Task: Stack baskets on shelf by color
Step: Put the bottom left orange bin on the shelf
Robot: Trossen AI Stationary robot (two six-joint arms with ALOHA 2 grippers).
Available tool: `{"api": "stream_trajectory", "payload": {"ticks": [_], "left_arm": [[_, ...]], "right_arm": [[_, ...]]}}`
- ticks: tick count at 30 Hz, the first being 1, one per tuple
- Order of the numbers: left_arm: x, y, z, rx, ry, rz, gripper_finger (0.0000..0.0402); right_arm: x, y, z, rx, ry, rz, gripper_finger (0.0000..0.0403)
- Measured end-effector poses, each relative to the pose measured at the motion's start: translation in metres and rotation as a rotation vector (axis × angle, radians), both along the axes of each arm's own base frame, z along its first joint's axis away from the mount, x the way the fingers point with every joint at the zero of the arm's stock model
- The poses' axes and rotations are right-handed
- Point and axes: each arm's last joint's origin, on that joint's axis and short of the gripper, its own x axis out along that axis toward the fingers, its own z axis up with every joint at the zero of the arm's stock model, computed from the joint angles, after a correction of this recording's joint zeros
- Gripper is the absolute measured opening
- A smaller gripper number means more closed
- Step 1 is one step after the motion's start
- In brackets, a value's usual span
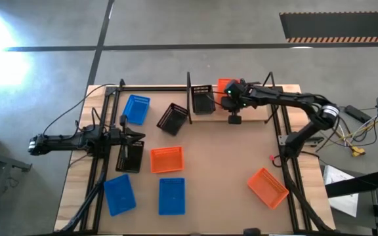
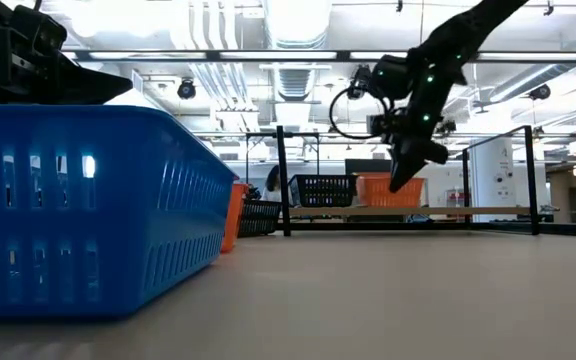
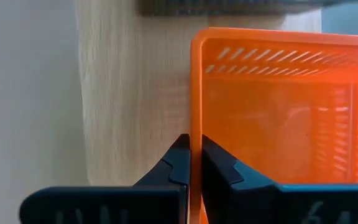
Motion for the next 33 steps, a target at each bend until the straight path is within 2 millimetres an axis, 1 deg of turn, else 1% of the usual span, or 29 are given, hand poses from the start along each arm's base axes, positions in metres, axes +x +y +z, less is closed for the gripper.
{"api": "stream_trajectory", "payload": {"ticks": [5,13,18,22,28,30,33], "left_arm": [[0.000,0.000,0.000,0.000,0.000,0.000,0.0000],[0.000,0.000,0.000,0.000,0.000,0.000,0.0000],[0.000,0.000,0.000,0.000,0.000,0.000,0.0000],[0.000,0.000,0.000,0.000,0.000,0.000,0.0000],[0.000,0.000,0.000,0.000,0.000,0.000,0.0000],[0.000,0.000,0.000,0.000,0.000,0.000,0.0000],[0.000,0.000,0.000,0.000,0.001,0.000,0.0000]], "right_arm": [[0.010,0.000,0.008,0.038,-0.013,-0.001,0.0013],[0.010,0.005,0.026,0.070,0.036,0.009,0.0013],[0.011,0.005,0.024,0.086,0.033,-0.028,0.0013],[0.011,0.005,0.019,0.094,0.045,-0.031,0.0013],[0.010,0.005,0.017,0.090,0.050,-0.039,0.0015],[0.010,0.005,0.017,0.089,0.050,-0.037,0.0025],[0.010,0.006,0.019,0.092,0.042,-0.047,0.0053]]}}
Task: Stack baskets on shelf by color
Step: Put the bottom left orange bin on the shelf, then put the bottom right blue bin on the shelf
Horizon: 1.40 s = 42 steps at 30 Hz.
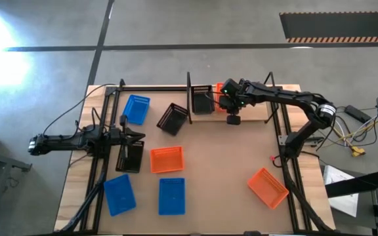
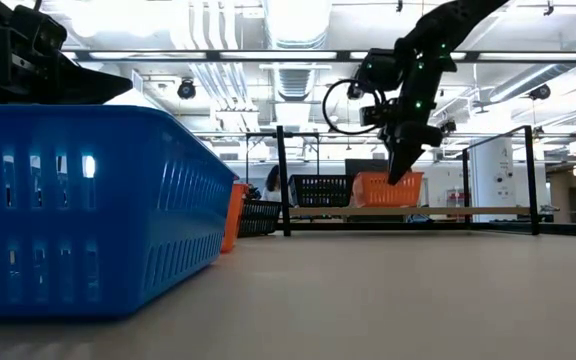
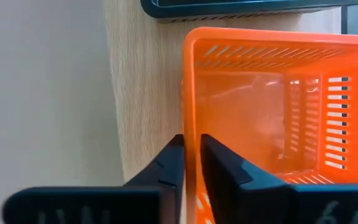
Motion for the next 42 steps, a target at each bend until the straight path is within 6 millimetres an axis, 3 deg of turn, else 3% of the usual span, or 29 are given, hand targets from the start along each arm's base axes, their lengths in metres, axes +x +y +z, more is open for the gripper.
{"api": "stream_trajectory", "payload": {"ticks": [7,10,14,19,23,29,36,42], "left_arm": [[0.000,0.000,0.000,0.000,0.000,0.000,0.0000],[0.000,0.000,0.000,0.000,0.000,0.000,0.0000],[0.000,0.000,0.000,0.000,0.000,0.000,0.0000],[0.000,0.000,0.000,0.000,-0.001,0.000,0.0000],[0.000,0.000,0.000,0.000,-0.001,0.000,0.0000],[0.000,0.000,0.000,0.000,-0.001,0.000,0.0000],[0.000,0.000,0.000,0.000,0.000,0.000,0.0000],[0.000,0.000,0.000,0.000,0.000,0.001,0.0000]], "right_arm": [[-0.001,0.007,0.008,-0.009,-0.025,0.002,0.0127],[0.000,0.013,0.014,0.024,-0.074,-0.097,0.0144],[0.001,0.023,0.021,0.081,-0.127,-0.174,0.0149],[0.003,0.048,0.025,0.273,-0.147,-0.182,0.0138],[0.005,0.082,0.023,0.365,-0.063,-0.220,0.0129],[0.015,0.153,0.017,0.406,-0.031,-0.238,0.0123],[0.046,0.236,0.002,0.411,-0.287,-0.018,0.0124],[0.086,0.283,-0.013,0.490,-0.582,0.123,0.0153]]}}
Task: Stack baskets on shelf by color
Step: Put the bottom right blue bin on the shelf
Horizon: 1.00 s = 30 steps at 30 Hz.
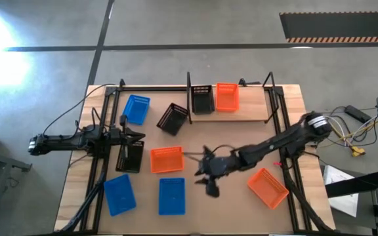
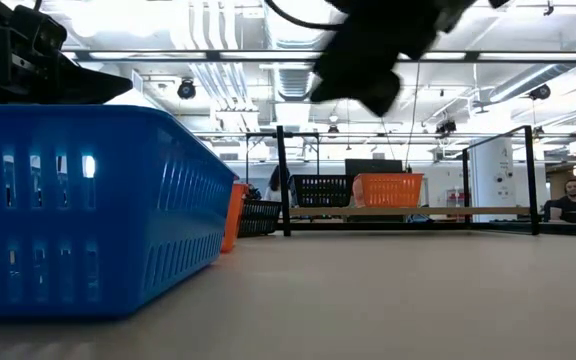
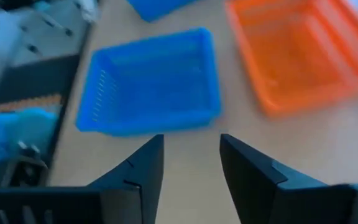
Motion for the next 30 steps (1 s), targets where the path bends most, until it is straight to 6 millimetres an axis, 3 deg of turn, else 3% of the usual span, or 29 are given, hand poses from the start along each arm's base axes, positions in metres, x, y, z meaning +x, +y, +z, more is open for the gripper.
{"api": "stream_trajectory", "payload": {"ticks": [6,17,25,30], "left_arm": [[0.000,0.000,0.000,0.000,0.000,0.000,0.0000],[0.000,0.000,0.000,0.000,0.000,0.000,0.0000],[0.000,0.000,0.000,0.000,0.000,0.000,0.0000],[0.000,0.000,0.000,0.000,0.000,0.000,0.0000]], "right_arm": [[0.039,0.042,-0.017,-0.061,-0.019,0.110,0.0199],[0.095,0.116,-0.015,-0.148,0.148,0.228,0.0239],[0.125,0.137,-0.048,-0.220,0.308,0.154,0.0219],[0.129,0.139,-0.051,-0.253,0.349,0.141,0.0160]]}}
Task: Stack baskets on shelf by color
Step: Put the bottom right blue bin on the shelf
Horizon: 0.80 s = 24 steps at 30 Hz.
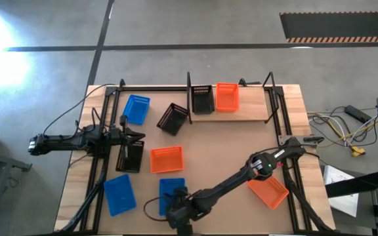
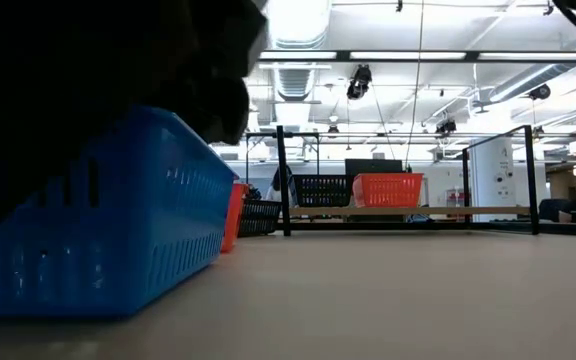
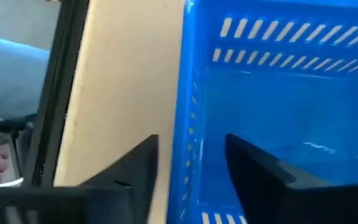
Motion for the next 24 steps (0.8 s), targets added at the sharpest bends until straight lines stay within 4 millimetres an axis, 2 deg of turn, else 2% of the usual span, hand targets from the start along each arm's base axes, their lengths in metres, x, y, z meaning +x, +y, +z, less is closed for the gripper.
{"api": "stream_trajectory", "payload": {"ticks": [2,5,7,14,17,20,24], "left_arm": [[0.000,0.000,0.000,0.000,0.000,0.000,0.0000],[0.000,0.000,0.000,0.000,0.001,-0.001,0.0000],[0.000,0.000,0.000,0.000,0.001,0.000,0.0000],[0.000,0.000,0.000,0.000,0.001,0.000,0.0000],[0.000,0.000,0.000,0.000,0.001,0.000,0.0000],[0.000,0.000,0.000,0.000,0.001,0.000,0.0000],[0.000,0.000,0.000,0.000,0.001,0.000,0.0000]], "right_arm": [[-0.005,-0.003,0.001,-0.027,0.035,-0.005,0.0119],[-0.012,-0.007,0.014,-0.094,0.055,-0.019,0.0045],[-0.020,-0.009,0.026,-0.151,0.067,-0.012,0.0020],[-0.079,-0.017,0.063,-0.459,0.224,-0.027,0.0009],[-0.108,-0.029,0.083,-0.507,0.245,-0.073,0.0009],[-0.140,-0.050,0.105,-0.486,0.238,-0.146,0.0009],[-0.186,-0.095,0.126,-0.496,0.215,-0.268,0.0009]]}}
